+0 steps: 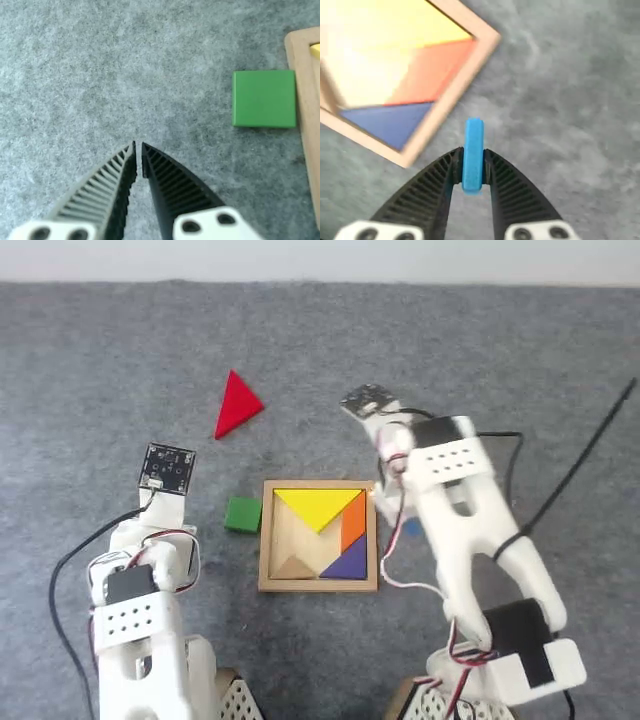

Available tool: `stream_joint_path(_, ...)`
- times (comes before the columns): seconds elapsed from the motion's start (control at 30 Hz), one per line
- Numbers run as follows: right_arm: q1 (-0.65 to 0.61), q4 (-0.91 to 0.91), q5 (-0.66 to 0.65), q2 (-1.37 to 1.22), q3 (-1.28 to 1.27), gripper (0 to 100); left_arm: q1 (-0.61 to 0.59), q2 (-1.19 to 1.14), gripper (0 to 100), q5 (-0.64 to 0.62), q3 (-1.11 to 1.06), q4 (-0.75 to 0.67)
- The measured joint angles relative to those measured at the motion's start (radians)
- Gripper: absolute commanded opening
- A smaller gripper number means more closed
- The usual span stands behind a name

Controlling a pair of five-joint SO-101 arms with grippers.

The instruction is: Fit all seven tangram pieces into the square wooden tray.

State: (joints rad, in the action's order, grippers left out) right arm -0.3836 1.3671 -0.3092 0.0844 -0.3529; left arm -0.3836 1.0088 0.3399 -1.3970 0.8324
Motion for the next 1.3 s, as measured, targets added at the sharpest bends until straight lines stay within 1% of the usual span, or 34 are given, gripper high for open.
stream_joint_path(0.13,-0.086,-0.081,0.121,-0.005,0.0,3.5,0.0,0.0,2,0.0,0.0,0.0)
stream_joint_path(0.2,-0.106,-0.13,0.184,-0.04,0.0,3.5,0.0,0.0,2,0.0,0.0,0.0)
stream_joint_path(0.3,-0.118,-0.173,0.238,-0.144,0.002,3.5,0.0,0.0,2,0.0,0.0,0.0)
stream_joint_path(0.4,-0.12,-0.183,0.25,-0.227,0.034,3.4,0.0,0.0,2,0.0,0.0,0.0)
stream_joint_path(0.57,-0.124,-0.186,0.255,-0.29,0.061,3.5,0.0,0.0,2,0.0,0.0,0.0)
stream_joint_path(0.83,-0.124,-0.192,0.285,-0.295,0.061,3.1,0.0,0.0,2,0.0,0.0,0.0)
stream_joint_path(1.3,-0.124,-0.21,0.288,-0.295,0.061,3.6,-0.011,0.0,2,0.0,0.0,0.0)
